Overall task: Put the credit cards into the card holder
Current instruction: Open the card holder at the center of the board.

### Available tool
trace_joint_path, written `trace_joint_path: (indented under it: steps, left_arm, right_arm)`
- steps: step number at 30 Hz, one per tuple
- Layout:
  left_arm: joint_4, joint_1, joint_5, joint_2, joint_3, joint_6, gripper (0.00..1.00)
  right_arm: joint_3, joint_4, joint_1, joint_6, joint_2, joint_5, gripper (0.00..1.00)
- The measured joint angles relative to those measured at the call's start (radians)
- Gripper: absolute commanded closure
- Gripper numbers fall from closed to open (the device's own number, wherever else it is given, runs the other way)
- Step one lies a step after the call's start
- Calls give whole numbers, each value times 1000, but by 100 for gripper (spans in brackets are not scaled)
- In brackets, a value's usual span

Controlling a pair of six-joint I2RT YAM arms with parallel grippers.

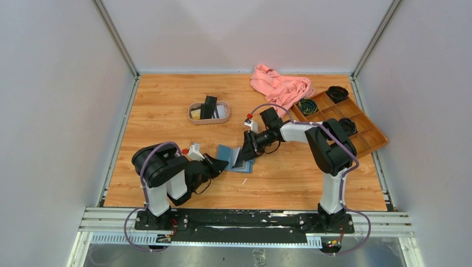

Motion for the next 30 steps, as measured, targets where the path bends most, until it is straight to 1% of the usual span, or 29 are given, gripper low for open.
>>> trace_joint_path:
  steps: [4,8,12,16,18,22,25,30]
  left_arm:
    - [42,0,18,46,2,-6,99]
    - [59,0,29,54,1,-10,94]
    - [63,0,39,53,1,-8,84]
    - [62,0,57,39,1,-1,74]
    - [61,0,61,19,-4,6,70]
    - [42,0,58,-47,-23,21,65]
    - [5,0,55,-105,-34,35,59]
    - [-89,0,29,-228,-53,63,56]
  right_arm:
    - [2,5,0,6,12,-5,58]
    - [13,6,0,13,18,-26,56]
    - [31,19,5,20,16,-53,54]
    - [45,27,14,29,19,-71,55]
    - [63,30,14,34,32,-80,55]
    - [104,35,14,51,81,-98,56]
    - [121,35,14,64,104,-108,56]
    - [151,45,14,89,121,-124,57]
